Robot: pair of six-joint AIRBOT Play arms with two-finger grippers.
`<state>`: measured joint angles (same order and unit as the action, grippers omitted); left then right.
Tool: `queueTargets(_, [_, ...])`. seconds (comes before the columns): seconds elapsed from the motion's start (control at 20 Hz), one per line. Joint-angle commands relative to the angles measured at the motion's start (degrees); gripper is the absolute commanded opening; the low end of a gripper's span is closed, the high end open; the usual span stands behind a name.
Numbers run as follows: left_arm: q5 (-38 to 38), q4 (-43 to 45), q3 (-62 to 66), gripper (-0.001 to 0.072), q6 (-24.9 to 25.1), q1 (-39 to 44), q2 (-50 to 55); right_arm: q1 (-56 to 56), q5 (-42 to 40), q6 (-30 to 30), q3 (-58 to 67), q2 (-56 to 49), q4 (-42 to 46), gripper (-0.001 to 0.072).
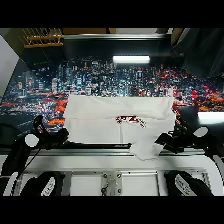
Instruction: Fold the clothes and pants, and hang the long-sleeved shirts on hangers.
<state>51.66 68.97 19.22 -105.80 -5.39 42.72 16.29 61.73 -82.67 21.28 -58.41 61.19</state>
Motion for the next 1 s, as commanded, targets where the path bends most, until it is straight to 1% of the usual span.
queueTargets(0.0, [0.2, 0.02, -0.07, 0.0009, -0.07, 0.04, -0.15, -5.07, -5.01, 0.22, -0.59, -1.79, -1.51, 0.0558])
queueTargets(0.05, [0.37, 0.04, -0.07, 0.0009, -0.07, 0.04, -0.15, -5.31, -4.96, 0.48, -0.44, -1.73, -1.42, 0.0363])
queueTargets(0.1, [0.44, 0.07, -0.07, 0.0009, -0.04, 0.04, -0.15, -5.29, -4.46, 1.09, -0.04, -1.57, -1.31, 0.0212])
queueTargets(0.2, [1.81, 0.92, 0.83, 0.0009, -0.04, 0.02, -0.17, -5.22, -0.74, 1.27, 2.12, -0.7, 2.32, 0.0031])
queueTargets(0.25, [3.63, 2.49, 2.21, 0.0009, -0.04, 0.04, -0.17, -5.22, 2.29, 1.25, 3.93, 0.13, 5.44, 0.0014])
queueTargets(0.4, [11.56, 6.67, 6.88, 0.0009, 0.48, 0.04, -0.2, -5.2, 11.76, 1.27, 8.87, 4.42, 13.18, 0.0013])
queueTargets(0.5, [17.86, 5.92, 9.46, 0.0009, 3.17, 0.61, -0.17, -5.22, 16.59, 1.27, 10.69, 7.93, 14.27, 0.0012])
queueTargets(0.6, [21.4, 6.14, 11.63, 0.0009, 4.26, 3.23, -0.13, -5.22, 19.67, 1.27, 12.61, 10.51, 14.32, 0.0011])
queueTargets(0.7, [21.38, 6.58, 14.95, 0.0008, 4.44, 6.12, 1.18, -5.2, 20.79, 1.2, 15.91, 10.6, 14.32, 0.0011])
queueTargets(0.8, [20.59, 6.56, 19.58, 0.0008, 4.46, 7.52, 5.4, -5.22, 20.61, 0.81, 20.48, 8.79, 14.34, 0.0011])
queueTargets(0.95, [16.11, 6.56, 27.08, 0.0009, 4.48, 8.09, 13.66, -5.25, 18.82, 0.79, 27.56, 3.91, 14.32, 0.0011])
